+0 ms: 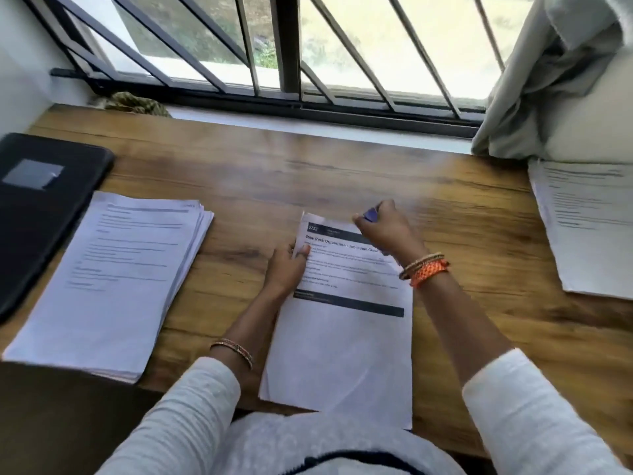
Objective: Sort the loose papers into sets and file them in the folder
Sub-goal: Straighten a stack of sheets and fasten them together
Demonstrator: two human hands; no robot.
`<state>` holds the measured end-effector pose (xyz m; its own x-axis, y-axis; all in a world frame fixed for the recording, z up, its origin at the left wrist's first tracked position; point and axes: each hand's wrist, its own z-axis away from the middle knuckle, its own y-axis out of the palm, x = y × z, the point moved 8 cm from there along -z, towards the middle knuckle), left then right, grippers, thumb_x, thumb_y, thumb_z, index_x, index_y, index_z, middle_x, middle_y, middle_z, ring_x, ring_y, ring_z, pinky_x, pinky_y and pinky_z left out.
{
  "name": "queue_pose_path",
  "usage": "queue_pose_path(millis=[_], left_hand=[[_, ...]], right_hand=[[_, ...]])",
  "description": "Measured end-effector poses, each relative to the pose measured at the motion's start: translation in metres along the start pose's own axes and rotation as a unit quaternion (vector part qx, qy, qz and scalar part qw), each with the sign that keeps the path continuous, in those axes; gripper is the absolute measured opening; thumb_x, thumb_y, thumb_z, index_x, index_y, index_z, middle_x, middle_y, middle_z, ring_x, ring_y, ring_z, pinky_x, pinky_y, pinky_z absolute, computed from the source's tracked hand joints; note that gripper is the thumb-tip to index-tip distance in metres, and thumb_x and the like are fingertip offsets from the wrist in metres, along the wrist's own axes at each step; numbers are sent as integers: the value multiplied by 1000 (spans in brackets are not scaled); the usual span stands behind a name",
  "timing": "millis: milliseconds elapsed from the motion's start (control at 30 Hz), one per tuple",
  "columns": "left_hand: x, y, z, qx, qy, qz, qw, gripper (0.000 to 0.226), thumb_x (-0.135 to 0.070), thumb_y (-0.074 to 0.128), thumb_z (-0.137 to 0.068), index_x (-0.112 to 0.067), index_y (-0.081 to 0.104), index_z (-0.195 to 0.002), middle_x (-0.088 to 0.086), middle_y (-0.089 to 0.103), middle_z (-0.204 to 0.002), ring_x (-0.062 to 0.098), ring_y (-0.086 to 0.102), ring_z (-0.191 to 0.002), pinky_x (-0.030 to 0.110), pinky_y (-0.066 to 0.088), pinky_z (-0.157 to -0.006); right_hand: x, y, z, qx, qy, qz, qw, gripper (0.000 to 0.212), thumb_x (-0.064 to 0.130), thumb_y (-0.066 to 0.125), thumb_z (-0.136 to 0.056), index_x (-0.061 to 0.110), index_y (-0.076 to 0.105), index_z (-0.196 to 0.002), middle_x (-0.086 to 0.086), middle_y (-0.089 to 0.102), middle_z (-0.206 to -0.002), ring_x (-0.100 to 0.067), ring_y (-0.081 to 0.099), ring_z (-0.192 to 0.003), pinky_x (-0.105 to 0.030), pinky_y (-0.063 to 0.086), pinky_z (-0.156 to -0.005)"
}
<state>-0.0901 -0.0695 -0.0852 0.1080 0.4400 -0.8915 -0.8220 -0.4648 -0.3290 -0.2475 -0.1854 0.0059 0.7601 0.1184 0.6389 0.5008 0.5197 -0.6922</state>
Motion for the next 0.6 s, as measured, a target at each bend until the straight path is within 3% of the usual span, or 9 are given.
queue_pose_path(millis=[67, 133, 200, 267, 333, 400, 433, 500, 600], left_hand=[[3, 1, -1, 14, -5, -9, 1000, 25, -26, 53, -94, -13, 63, -114, 8, 69, -106, 27, 66, -99, 44, 53, -89], [2, 3, -3, 33, -11, -11, 999, 36, -41, 55, -87, -17, 63, -113, 4, 70, -104, 25, 67, -95, 46, 54, -86], [-2, 5, -15, 41, -26, -9, 999, 58, -64, 55, -73, -18, 63, -108, 3, 71, -102, 22, 68, -93, 46, 55, -85], [-12, 7, -33, 50, -46, -1, 998, 61, -67, 59, -72, -14, 63, -100, 3, 70, -98, 20, 67, -91, 40, 55, -85], [-30, 11, -46, 65, -30, 8, 997, 36, -50, 67, -81, -15, 65, -89, 4, 70, -92, 21, 67, -88, 39, 55, -84], [-40, 14, -54, 65, 5, 13, 998, 11, -32, 68, -84, -22, 66, -79, 3, 71, -90, 22, 68, -88, 45, 54, -86], [-40, 15, -55, 58, 16, 1, 998, 9, -29, 68, -84, -25, 66, -76, 1, 72, -89, 21, 68, -88, 47, 54, -85], [-35, 16, -53, 39, 33, -25, 998, 10, -33, 65, -83, -28, 66, -75, -5, 73, -86, 17, 68, -85, 45, 55, -81], [-31, 12, -45, -20, 78, -34, 996, 13, -40, 62, -83, -28, 68, -82, -8, 71, -82, 14, 67, -81, 41, 56, -73]], right_hand=[[8, 28, -12, 136, 69, -134, 979, 32, 40, 57, -93, 10, 47, -99, -4, 44, -75, -14, 43, -55, -22, 37, -43], [21, 37, -13, 213, 87, -164, 959, 33, 40, 52, -96, 9, 46, -104, -6, 46, -76, -12, 42, -54, -21, 37, -41], [30, 28, -22, 204, 46, -98, 973, 34, 40, 42, -100, 8, 44, -108, -5, 50, -84, -11, 44, -60, -19, 39, -43], [36, 23, -34, 164, -30, 3, 986, 36, 38, 36, -102, 5, 48, -109, -5, 51, -86, -11, 44, -66, -21, 40, -56], [30, 26, -39, 148, -71, 65, 984, 33, 30, 40, -102, 0, 50, -112, -8, 53, -91, -17, 49, -80, -29, 40, -72], [20, 28, -41, 137, -94, 119, 979, 32, 22, 47, -100, 0, 44, -122, -14, 57, -111, -25, 53, -100, -35, 43, -86], [19, 26, -41, 129, -112, 136, 976, 34, 19, 50, -98, 0, 42, -125, -16, 56, -119, -28, 54, -105, -38, 44, -90], [28, 15, -41, 101, -157, 172, 967, 37, 16, 57, -94, 2, 42, -125, -16, 57, -120, -28, 55, -103, -39, 45, -89], [44, 7, -44, 84, -220, 229, 945, 37, 23, 67, -88, 5, 52, -117, -10, 61, -110, -20, 51, -88, -29, 41, -74]])
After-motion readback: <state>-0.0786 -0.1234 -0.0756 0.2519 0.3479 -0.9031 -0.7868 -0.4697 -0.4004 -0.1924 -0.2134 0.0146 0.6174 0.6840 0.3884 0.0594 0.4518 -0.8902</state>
